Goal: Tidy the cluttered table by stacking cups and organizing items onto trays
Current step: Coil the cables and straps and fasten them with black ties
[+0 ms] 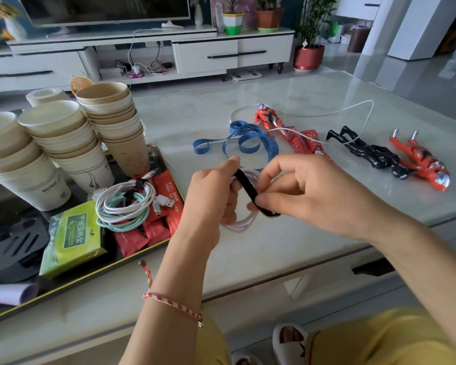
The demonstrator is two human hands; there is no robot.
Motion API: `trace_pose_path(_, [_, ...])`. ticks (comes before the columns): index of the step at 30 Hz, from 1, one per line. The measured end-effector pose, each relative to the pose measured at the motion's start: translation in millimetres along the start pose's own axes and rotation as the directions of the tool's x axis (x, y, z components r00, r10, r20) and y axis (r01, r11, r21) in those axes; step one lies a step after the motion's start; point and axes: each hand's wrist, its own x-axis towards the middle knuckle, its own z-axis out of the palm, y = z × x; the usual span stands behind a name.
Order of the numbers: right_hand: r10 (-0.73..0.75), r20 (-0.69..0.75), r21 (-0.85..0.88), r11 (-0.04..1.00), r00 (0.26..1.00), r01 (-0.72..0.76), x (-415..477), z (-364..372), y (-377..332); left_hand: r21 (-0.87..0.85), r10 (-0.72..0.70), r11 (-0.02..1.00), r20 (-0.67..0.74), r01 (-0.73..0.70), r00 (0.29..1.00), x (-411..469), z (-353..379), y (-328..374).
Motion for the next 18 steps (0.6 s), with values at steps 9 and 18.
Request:
trace_pose_path(9, [-0.197, -0.179, -0.302, 0.943, 0.964, 0.137, 2.4, -2.2, 8.9, 0.054, -0.004, 0.999, 0.074, 0.0, 0.997, -5.9, 4.6, 2.2])
trace_pose_path(18, [-0.075, 0.005, -0.058, 0.995, 0.997, 0.075, 8.8, -2.5, 23.1, 0.139, -0.021, 0.99, 0.148, 0.0, 0.989, -8.2, 11.3, -2.0])
